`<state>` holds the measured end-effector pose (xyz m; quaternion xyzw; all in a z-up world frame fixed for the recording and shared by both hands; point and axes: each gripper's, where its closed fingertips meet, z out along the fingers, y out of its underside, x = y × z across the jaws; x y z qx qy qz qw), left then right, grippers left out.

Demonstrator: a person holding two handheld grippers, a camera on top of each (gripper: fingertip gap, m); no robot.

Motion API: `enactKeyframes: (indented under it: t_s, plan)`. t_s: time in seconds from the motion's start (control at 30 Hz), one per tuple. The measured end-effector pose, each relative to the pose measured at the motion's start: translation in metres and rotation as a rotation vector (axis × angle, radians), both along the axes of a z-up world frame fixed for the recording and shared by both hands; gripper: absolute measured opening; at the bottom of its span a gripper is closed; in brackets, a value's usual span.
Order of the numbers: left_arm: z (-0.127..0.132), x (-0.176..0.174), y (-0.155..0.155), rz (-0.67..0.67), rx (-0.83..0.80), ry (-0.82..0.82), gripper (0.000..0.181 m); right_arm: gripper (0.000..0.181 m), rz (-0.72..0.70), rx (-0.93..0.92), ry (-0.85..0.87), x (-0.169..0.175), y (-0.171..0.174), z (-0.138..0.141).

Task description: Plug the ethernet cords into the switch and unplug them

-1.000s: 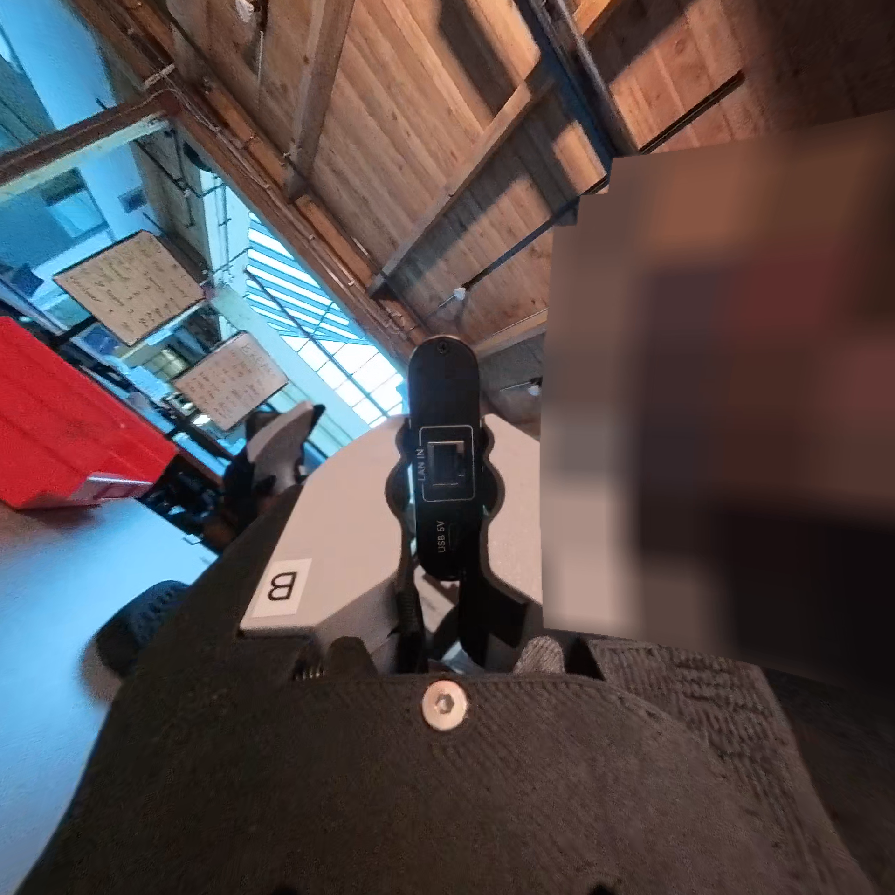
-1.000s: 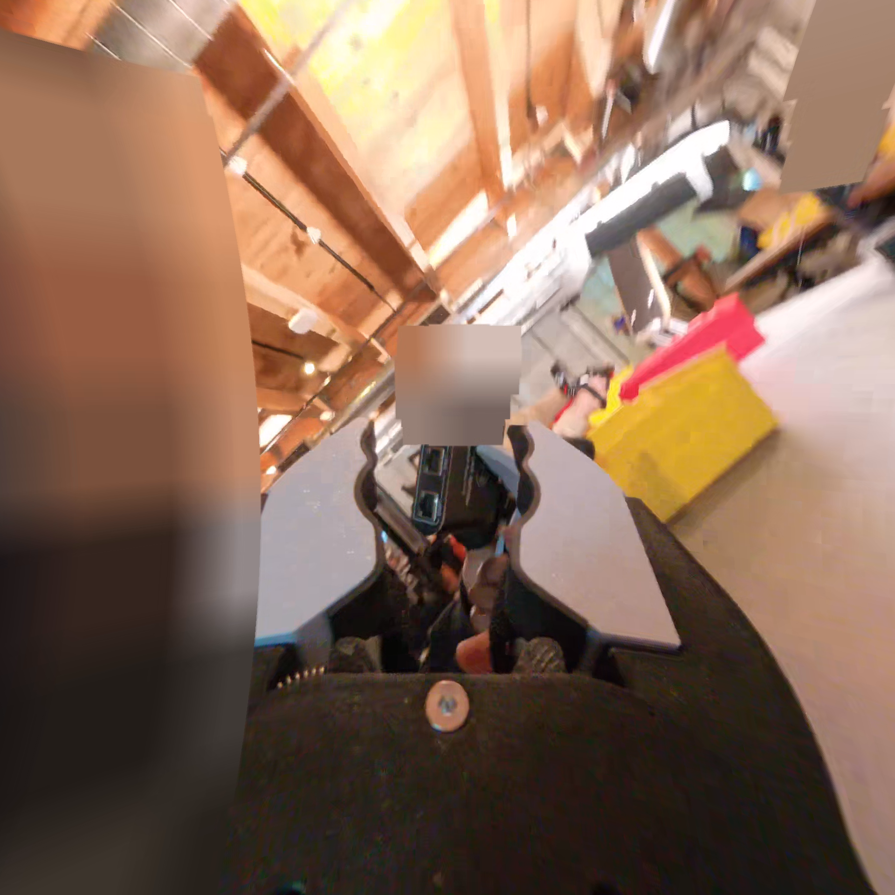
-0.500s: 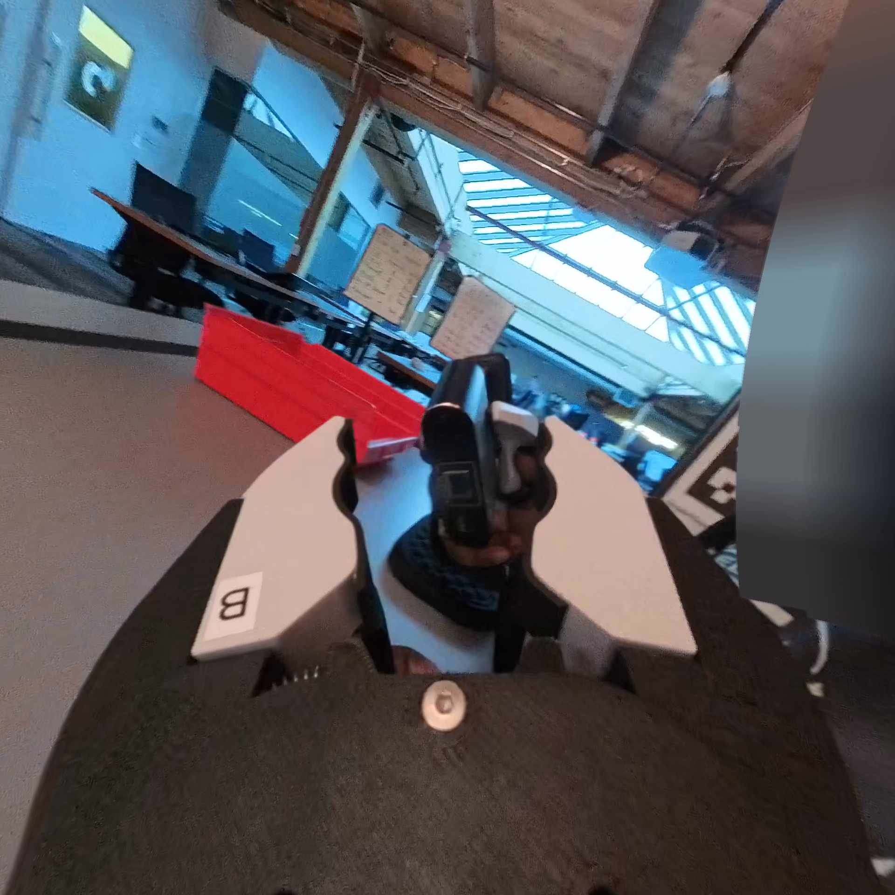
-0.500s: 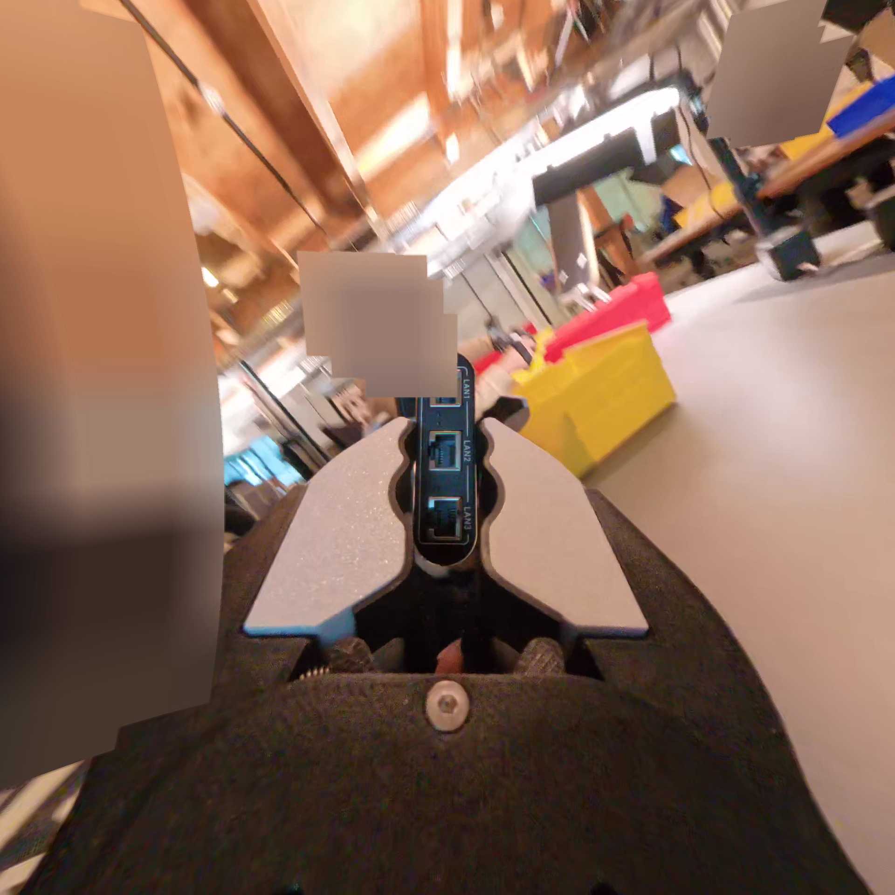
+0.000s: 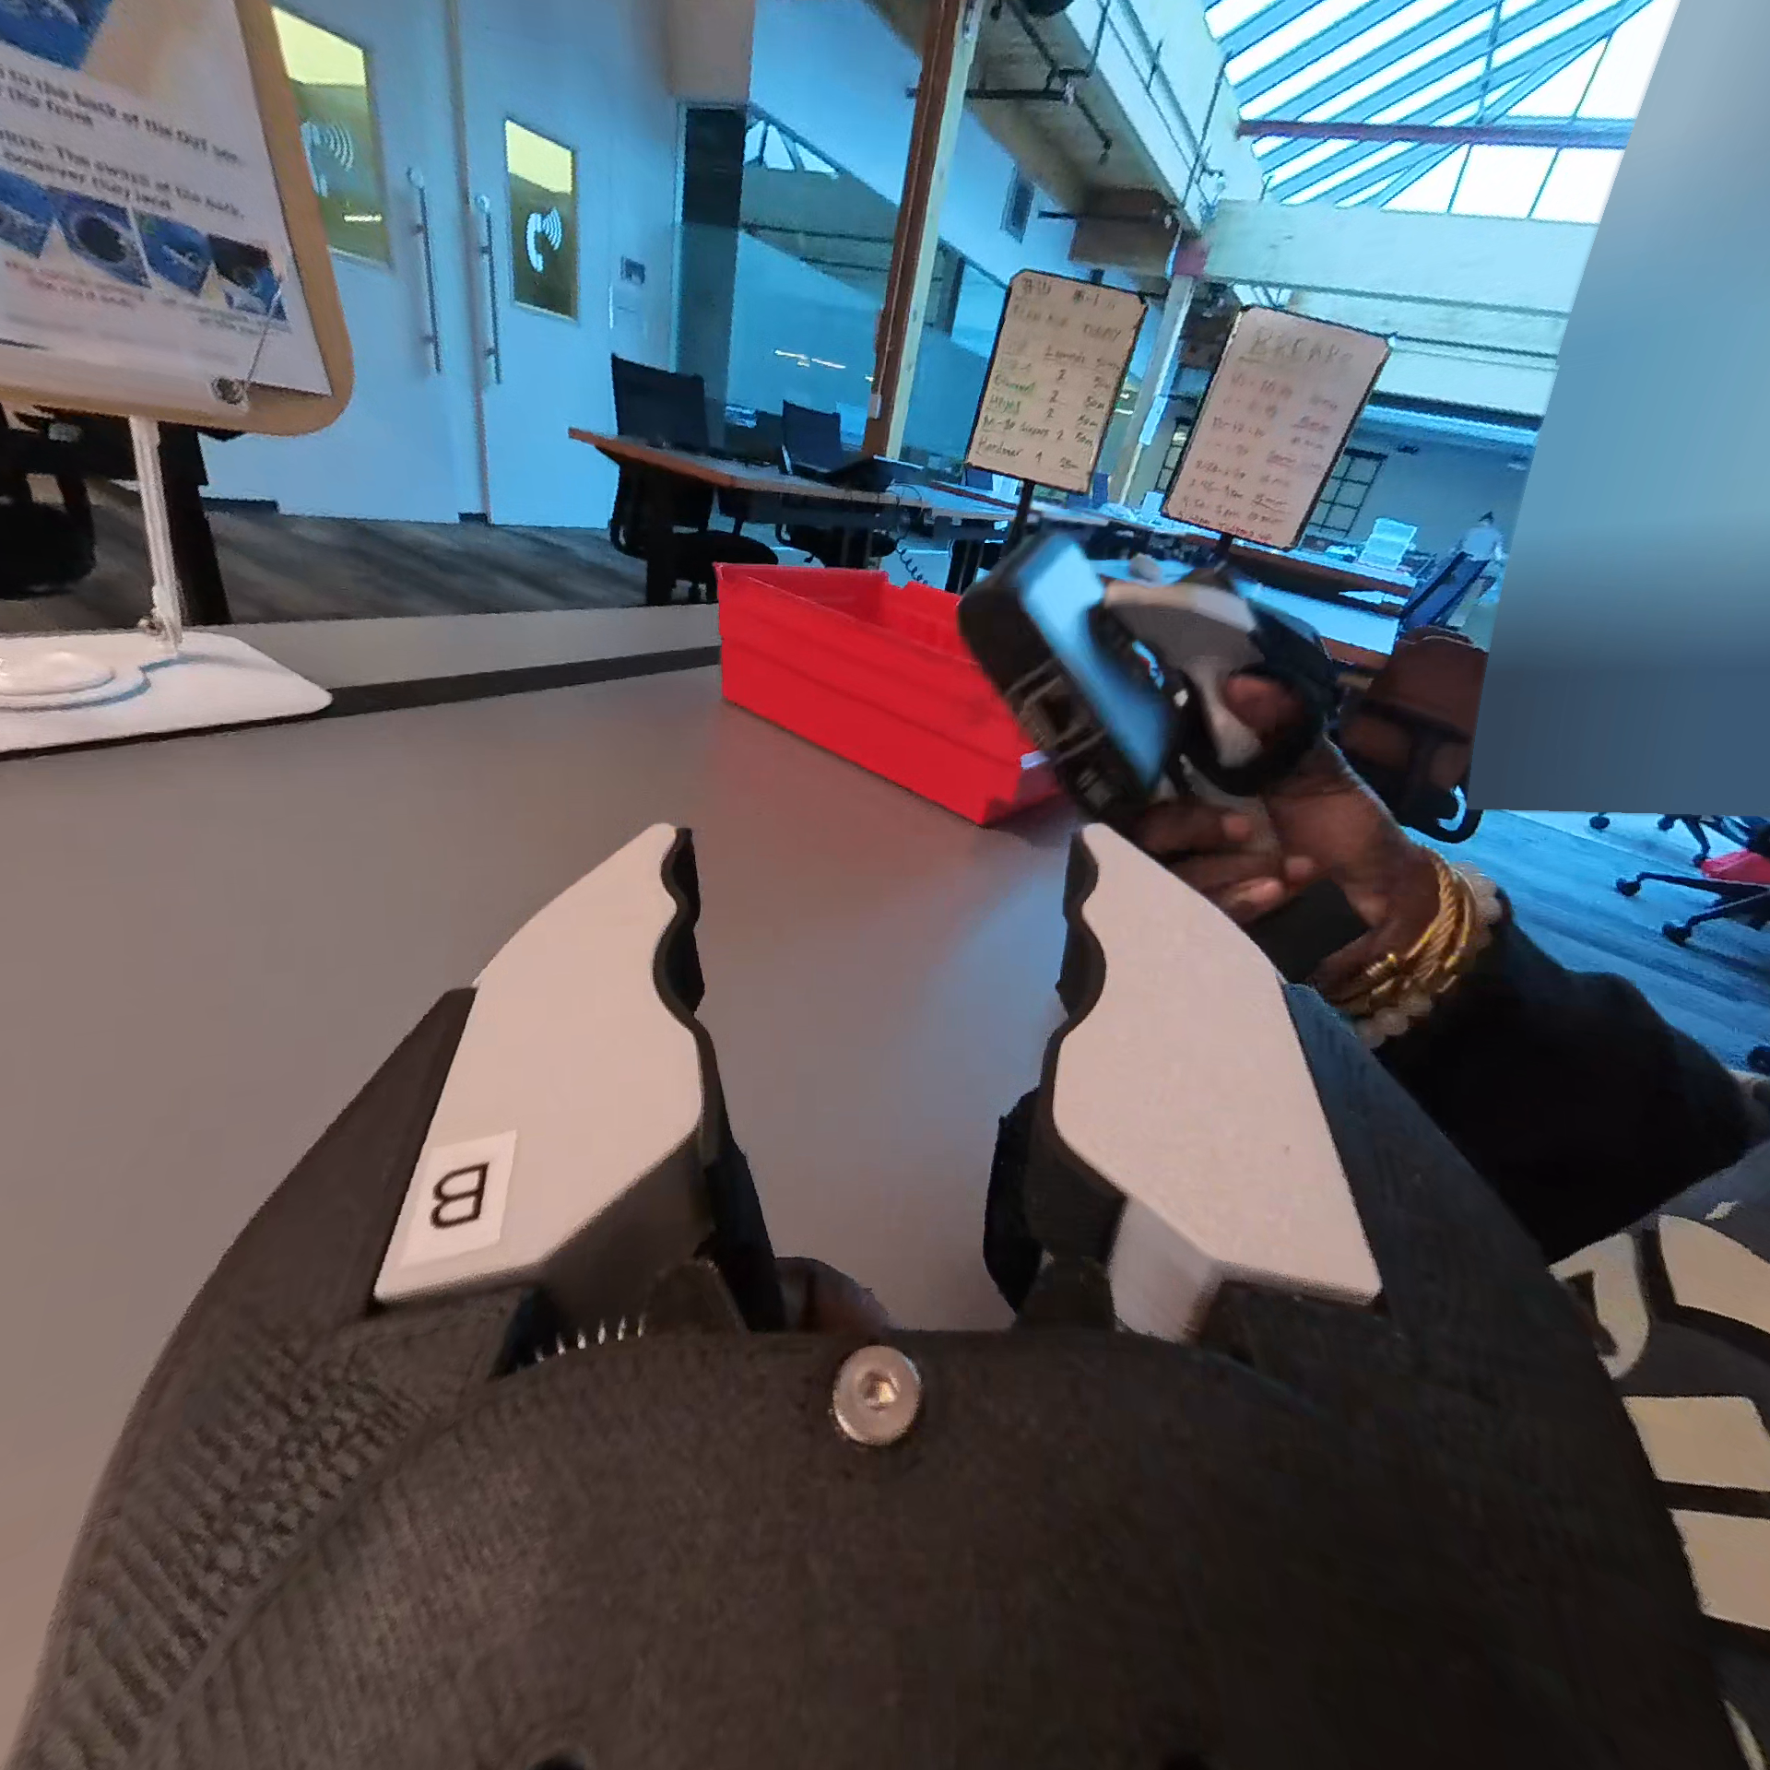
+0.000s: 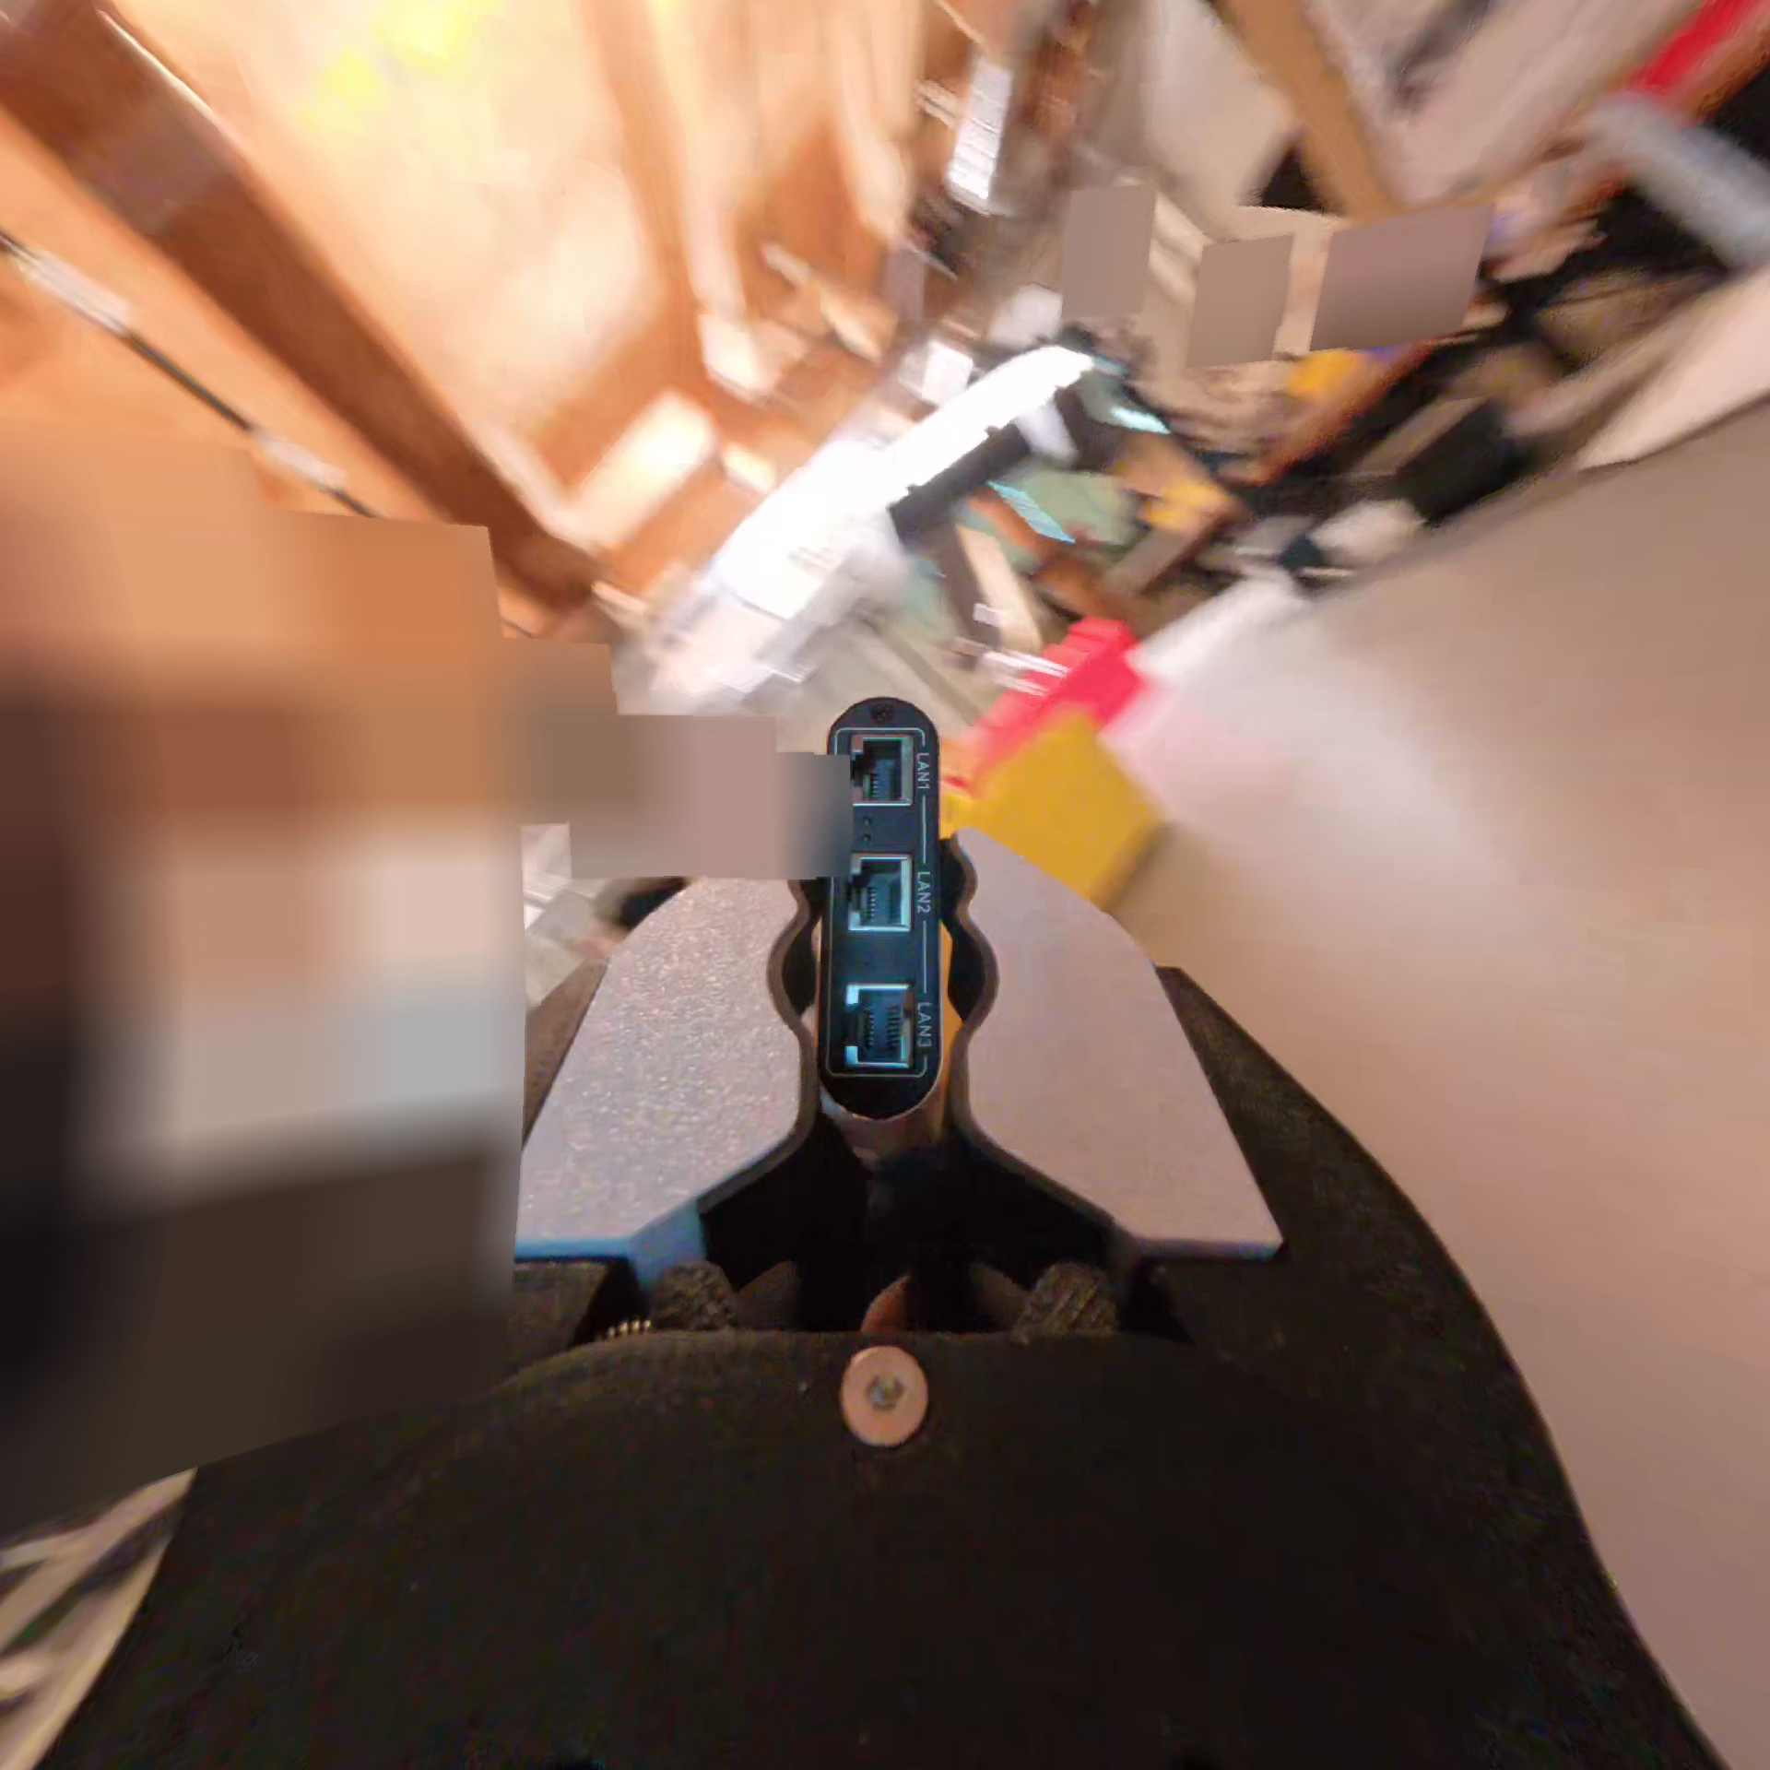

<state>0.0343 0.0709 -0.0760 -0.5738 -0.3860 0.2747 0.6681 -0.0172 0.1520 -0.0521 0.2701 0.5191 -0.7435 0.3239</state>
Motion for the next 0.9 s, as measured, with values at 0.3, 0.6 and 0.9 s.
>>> enactKeyframes:
  t_s: [0.3,0.6,0.9]
  plan:
    - [0.002,0.004,-0.005,-0.004,0.036,-0.002,0.07,0.023,-0.366,1.107,0.538,-0.032,0.015,-0.089]
    - [0.057,0.014,-0.014,0.045,-0.124,0.186,0.069,0.023,-0.32,1.207,0.461,-0.034,0.015,-0.122]
    - [0.082,0.013,-0.025,0.079,-0.209,0.277,0.062,0.052,-0.291,1.094,0.42,-0.029,0.009,-0.118]
